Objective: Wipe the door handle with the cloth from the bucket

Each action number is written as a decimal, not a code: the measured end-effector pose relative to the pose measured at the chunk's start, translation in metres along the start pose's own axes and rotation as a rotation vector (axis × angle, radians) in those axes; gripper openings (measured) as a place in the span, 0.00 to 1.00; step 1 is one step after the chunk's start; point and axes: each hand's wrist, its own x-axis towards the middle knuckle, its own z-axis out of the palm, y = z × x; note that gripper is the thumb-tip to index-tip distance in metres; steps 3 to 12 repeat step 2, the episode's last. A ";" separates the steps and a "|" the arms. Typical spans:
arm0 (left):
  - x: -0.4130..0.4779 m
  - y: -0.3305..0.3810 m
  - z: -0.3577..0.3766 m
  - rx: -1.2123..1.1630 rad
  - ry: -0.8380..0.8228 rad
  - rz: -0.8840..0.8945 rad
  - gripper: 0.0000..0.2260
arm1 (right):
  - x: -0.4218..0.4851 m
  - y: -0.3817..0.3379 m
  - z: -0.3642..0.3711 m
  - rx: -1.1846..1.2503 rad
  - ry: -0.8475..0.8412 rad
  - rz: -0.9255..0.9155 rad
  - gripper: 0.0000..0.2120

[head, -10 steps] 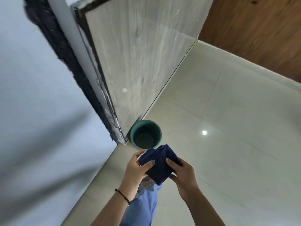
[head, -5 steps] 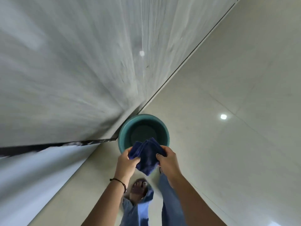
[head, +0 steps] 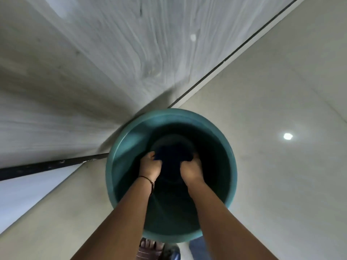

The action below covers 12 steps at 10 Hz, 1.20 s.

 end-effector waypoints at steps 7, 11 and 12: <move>-0.062 0.030 -0.026 -0.114 -0.094 0.016 0.19 | -0.065 -0.038 -0.050 -0.174 -0.014 -0.162 0.21; -0.062 0.030 -0.026 -0.114 -0.094 0.016 0.19 | -0.065 -0.038 -0.050 -0.174 -0.014 -0.162 0.21; -0.062 0.030 -0.026 -0.114 -0.094 0.016 0.19 | -0.065 -0.038 -0.050 -0.174 -0.014 -0.162 0.21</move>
